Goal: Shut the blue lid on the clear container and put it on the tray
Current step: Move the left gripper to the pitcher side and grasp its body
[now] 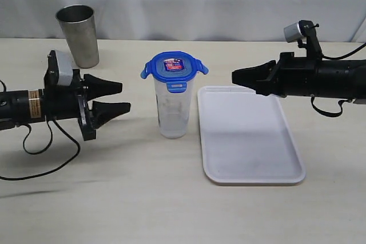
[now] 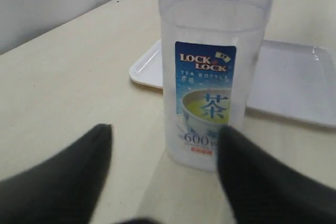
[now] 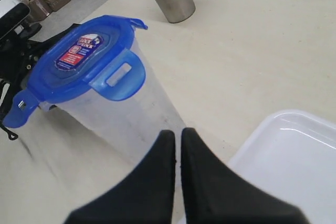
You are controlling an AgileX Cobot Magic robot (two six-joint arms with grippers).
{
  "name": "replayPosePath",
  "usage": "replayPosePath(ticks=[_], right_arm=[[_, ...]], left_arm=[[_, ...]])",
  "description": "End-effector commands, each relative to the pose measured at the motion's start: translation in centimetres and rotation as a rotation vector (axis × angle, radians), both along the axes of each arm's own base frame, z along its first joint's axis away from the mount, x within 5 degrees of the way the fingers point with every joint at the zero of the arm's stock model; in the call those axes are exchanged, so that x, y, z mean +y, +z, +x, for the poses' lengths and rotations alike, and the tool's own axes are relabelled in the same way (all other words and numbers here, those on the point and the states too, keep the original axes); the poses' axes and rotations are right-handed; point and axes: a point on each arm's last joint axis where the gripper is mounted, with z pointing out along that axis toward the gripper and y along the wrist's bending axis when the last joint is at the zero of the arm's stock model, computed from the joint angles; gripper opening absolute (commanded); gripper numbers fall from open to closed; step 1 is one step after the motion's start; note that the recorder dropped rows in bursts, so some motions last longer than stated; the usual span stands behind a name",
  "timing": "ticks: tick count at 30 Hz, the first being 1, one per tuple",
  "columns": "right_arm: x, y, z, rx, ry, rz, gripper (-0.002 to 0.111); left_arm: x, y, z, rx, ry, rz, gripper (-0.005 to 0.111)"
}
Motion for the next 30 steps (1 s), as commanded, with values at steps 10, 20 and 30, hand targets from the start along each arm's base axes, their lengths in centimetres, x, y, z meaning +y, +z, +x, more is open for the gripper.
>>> replayPosePath(ticks=[10,20,30], right_arm=[[-0.2,0.0,0.1,0.000,-0.001,-0.002,0.004],[-0.2,0.0,0.0,0.008,0.002,-0.003,0.004],[-0.2,0.0,0.0,0.013,0.000,0.000,0.004]], left_arm=[[-5.8,-0.9,-0.3,-0.032,0.001,0.018,0.097],[-8.5,-2.4,1.0,-0.042,-0.063,-0.009,0.097],[-10.8,-2.6,1.7,-0.062,-0.109,-0.027,0.097]])
